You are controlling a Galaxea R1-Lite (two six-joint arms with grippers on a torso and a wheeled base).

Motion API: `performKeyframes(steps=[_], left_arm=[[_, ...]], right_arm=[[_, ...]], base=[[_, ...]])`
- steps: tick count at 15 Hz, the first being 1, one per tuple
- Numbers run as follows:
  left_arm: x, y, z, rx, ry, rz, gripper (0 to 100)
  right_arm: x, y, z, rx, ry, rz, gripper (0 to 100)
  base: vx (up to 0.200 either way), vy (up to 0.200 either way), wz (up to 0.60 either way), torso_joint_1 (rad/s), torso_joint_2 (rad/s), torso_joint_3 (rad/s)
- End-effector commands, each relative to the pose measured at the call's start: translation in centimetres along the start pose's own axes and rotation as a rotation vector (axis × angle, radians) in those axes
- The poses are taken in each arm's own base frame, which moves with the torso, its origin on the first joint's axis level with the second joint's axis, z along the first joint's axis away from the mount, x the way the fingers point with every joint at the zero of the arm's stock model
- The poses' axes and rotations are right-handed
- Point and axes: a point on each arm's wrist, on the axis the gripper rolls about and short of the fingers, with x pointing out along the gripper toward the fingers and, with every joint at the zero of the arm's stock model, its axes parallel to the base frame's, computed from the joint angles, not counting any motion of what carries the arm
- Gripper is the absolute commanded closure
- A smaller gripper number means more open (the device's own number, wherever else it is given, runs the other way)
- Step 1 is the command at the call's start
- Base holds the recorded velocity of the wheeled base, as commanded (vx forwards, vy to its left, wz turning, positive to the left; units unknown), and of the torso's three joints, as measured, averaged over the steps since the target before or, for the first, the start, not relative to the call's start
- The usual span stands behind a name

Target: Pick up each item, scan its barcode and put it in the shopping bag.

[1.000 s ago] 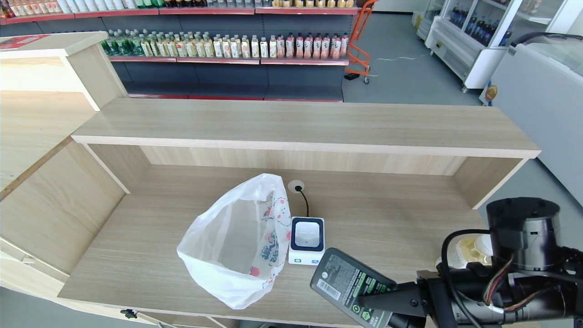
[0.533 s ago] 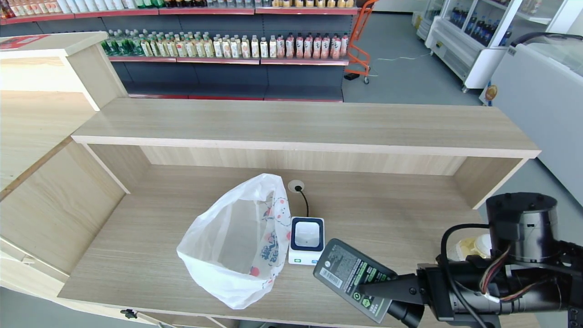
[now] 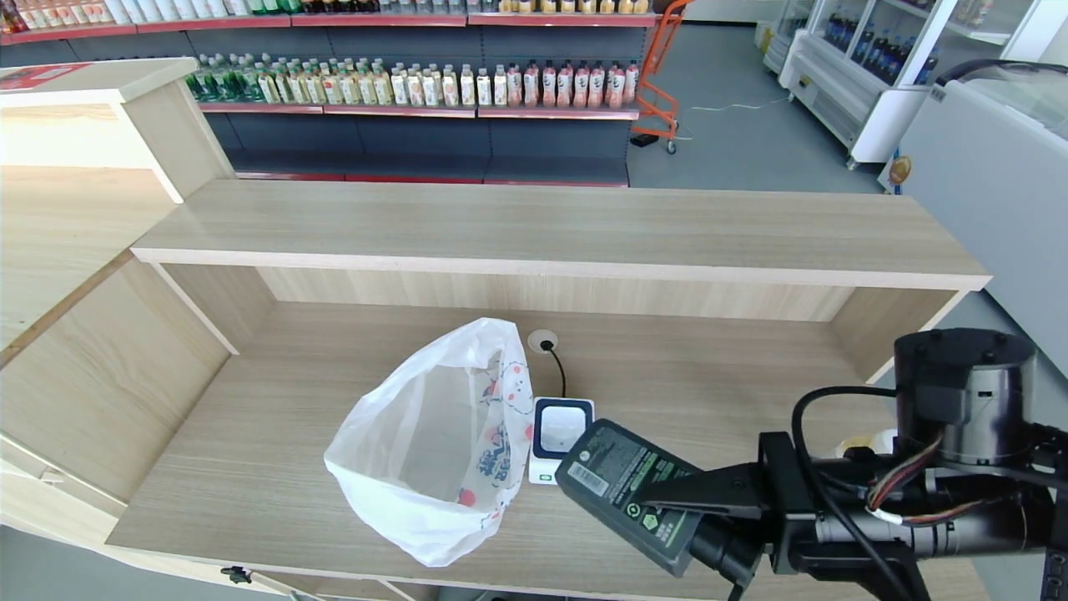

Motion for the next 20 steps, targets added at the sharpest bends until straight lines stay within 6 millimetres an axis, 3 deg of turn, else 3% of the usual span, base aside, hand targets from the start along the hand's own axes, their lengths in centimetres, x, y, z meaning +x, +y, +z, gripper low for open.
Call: performKeyframes(steps=[1,3,4,6,7,8,10,13,14,15,20], left_arm=[[0.0,0.0,0.0,0.000,0.000,0.001,0],[0.0,0.0,0.0,0.001,0.000,0.001,0],[0.0,0.0,0.0,0.000,0.000,0.001,0],[0.0,0.0,0.0,0.000,0.000,0.001,0],[0.0,0.0,0.0,0.000,0.000,0.001,0],[0.0,0.0,0.0,0.000,0.000,0.001,0],[0.0,0.0,0.0,0.000,0.000,0.001,0],[0.0,0.0,0.0,0.000,0.000,0.001,0],[0.0,0.0,0.0,0.000,0.000,0.001,0],[0.0,0.0,0.0,0.000,0.000,0.001,0],[0.0,0.0,0.0,0.001,0.000,0.001,0]], right_arm=[[-4.3,-4.7,0.7,0.266,0.156,-0.143,100],[-6.9,-5.6,1.3,0.731,0.227,-0.230,100],[-8.7,-6.5,0.5,0.983,0.279,-0.335,100],[-10.2,-7.1,-0.8,1.307,0.371,-0.485,100],[-10.3,-5.8,-3.3,1.629,0.538,-0.652,100],[-10.1,-4.4,-4.7,1.830,0.610,-0.747,100],[-9.2,-1.5,-6.4,2.185,0.635,-0.842,100],[-8.4,0.8,-6.2,2.486,0.655,-0.862,100],[-8.3,0.9,-6.2,2.498,0.656,-0.861,100],[-8.2,1.2,-5.9,2.621,0.637,-0.837,100],[-8.0,1.0,-4.6,2.714,0.627,-0.748,100]], base=[[0.000,0.000,0.00,0.000,0.00,0.000],[0.000,0.000,0.00,0.000,0.00,0.000],[0.000,0.000,0.00,0.000,0.00,0.000],[0.000,0.000,0.00,0.000,0.00,0.000],[0.000,0.000,0.00,0.000,0.00,0.000],[0.000,0.000,0.00,0.000,0.00,0.000],[0.000,0.000,0.00,0.000,0.00,0.000],[0.000,0.000,0.00,0.000,0.00,0.000],[0.000,0.000,0.00,0.000,0.00,0.000],[0.000,0.000,0.00,0.000,0.00,0.000],[0.000,0.000,0.00,0.000,0.00,0.000]])
